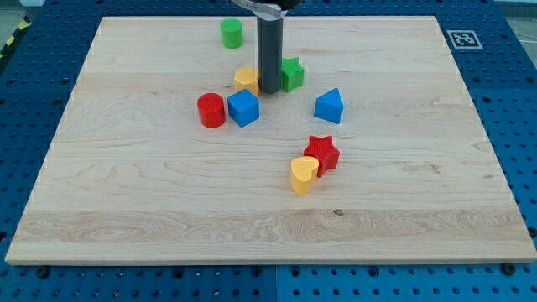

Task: Place the green star to the right of the green circle

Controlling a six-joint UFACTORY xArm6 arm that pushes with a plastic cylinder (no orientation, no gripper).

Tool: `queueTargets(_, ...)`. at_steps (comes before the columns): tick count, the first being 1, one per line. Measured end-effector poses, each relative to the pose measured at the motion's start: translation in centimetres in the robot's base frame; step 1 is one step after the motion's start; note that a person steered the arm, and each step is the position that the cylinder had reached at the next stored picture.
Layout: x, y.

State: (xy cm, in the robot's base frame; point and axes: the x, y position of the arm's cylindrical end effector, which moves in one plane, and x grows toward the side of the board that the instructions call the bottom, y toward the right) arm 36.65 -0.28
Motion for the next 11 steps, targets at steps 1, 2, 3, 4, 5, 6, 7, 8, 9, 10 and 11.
queueTargets(1, 2.0, 1.0)
queueTargets(2, 2.1, 4.3)
queueTargets(3, 1.5, 6.1)
queueTargets(4, -0.9, 5.4)
queueTargets(5, -2.0, 5.0)
queueTargets(6, -0.9, 4.9)
queueTargets(7, -0.4, 4.5)
queueTargets(8, -0.9, 2.8)
queueTargets(9, -2.0, 1.3)
queueTargets(10, -4.0, 0.9)
queueTargets(11, -5.1, 0.5)
